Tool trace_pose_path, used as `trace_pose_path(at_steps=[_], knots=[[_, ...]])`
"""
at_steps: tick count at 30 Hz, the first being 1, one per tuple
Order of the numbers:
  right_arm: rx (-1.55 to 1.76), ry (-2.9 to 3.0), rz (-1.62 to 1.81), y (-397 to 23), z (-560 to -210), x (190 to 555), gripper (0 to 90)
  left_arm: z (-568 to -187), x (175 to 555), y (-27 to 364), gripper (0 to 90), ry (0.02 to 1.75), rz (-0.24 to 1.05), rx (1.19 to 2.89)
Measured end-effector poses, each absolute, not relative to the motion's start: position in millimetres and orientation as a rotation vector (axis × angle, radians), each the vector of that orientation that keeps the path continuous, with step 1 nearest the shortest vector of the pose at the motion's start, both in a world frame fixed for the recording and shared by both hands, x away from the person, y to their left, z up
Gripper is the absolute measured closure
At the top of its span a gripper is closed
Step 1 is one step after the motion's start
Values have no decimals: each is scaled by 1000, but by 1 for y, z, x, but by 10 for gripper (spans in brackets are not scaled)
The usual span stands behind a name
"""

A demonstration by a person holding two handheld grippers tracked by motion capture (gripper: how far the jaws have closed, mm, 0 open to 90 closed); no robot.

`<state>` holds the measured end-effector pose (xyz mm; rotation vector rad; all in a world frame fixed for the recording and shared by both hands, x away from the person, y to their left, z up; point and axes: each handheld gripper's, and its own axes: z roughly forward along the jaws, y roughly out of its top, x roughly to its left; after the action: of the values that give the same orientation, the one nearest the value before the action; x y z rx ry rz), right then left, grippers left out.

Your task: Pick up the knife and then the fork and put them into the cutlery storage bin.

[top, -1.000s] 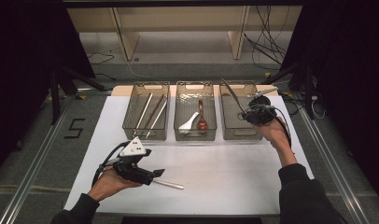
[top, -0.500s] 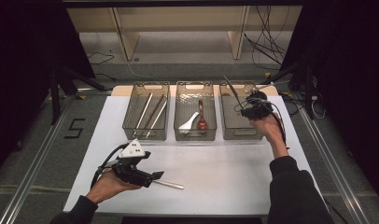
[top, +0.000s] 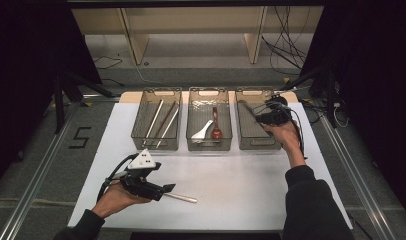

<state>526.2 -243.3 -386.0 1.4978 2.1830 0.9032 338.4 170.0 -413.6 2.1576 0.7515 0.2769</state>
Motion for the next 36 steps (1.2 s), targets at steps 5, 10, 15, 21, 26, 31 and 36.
trace_pose_path(at_steps=[5,10,15,21,26,31,36], knots=[[1420,2216,923,-238,-373,518,597,-414,339,171,149,755,275,2162],[1363,2249,933,-239,-367,506,511,-414,340,170,149,753,278,2165],[1287,2267,969,-237,-360,484,422,-415,343,170,149,759,277,2180],[1150,2310,1055,-224,-363,443,371,-417,347,172,153,753,283,2219],[1092,2356,1111,-219,-376,414,327,-419,352,176,157,782,255,2249],[1091,2342,1163,-220,-384,392,319,-419,352,169,158,744,254,2345],[1062,2378,1173,-218,-389,373,315,-424,357,158,167,717,234,2471]])
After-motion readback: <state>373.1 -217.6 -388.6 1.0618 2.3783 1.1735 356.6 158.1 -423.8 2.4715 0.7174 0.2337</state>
